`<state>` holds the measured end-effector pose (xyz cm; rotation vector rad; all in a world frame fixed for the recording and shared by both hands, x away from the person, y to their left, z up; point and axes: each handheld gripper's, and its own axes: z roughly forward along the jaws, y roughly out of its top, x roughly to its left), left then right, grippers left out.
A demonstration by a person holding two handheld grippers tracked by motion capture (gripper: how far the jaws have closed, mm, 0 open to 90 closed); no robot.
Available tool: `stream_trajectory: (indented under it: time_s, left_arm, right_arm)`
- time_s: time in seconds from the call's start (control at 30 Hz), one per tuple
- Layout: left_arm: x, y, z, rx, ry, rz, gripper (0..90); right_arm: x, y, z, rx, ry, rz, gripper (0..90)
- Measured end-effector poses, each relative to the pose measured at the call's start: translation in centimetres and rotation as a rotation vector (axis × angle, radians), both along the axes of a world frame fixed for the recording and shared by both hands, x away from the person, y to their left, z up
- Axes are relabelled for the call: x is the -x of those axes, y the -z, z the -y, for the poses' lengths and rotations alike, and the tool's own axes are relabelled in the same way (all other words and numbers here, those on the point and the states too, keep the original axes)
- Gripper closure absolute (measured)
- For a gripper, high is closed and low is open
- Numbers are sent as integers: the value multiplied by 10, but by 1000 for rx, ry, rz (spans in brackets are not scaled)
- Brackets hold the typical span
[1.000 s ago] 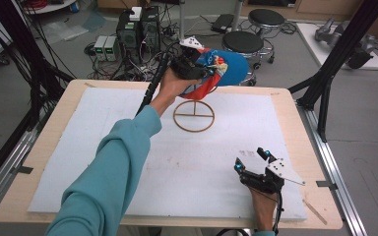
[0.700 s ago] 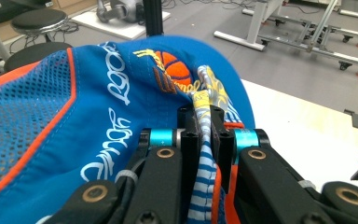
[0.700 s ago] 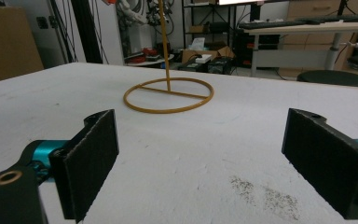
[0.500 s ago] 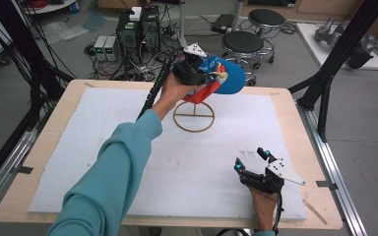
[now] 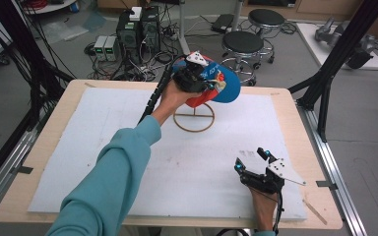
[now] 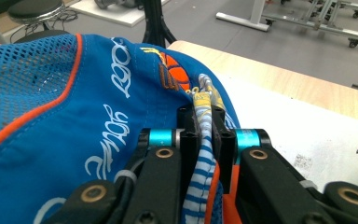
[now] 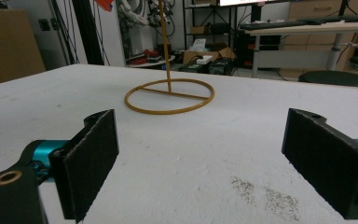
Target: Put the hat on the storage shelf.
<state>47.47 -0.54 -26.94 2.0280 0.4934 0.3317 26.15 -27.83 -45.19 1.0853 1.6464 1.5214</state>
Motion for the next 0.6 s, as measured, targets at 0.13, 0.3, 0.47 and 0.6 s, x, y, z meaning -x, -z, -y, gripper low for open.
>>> stream_trajectory:
  time_s: [0.13, 0.3, 0.47, 0.6]
  left_arm:
    - [2, 0, -1, 7, 13, -4, 786]
    - [4, 2, -4, 53, 32, -8, 736]
    - [12, -1, -8, 87, 31, -7, 644]
    - [15, -2, -20, 133, 29, -10, 617]
  right_arm:
    - [1, 0, 0, -7, -1, 3, 98]
    - [1, 0, 0, 0, -3, 11, 98]
    - [2, 0, 0, -5, -3, 13, 98]
    - [3, 0, -1, 1, 0, 17, 98]
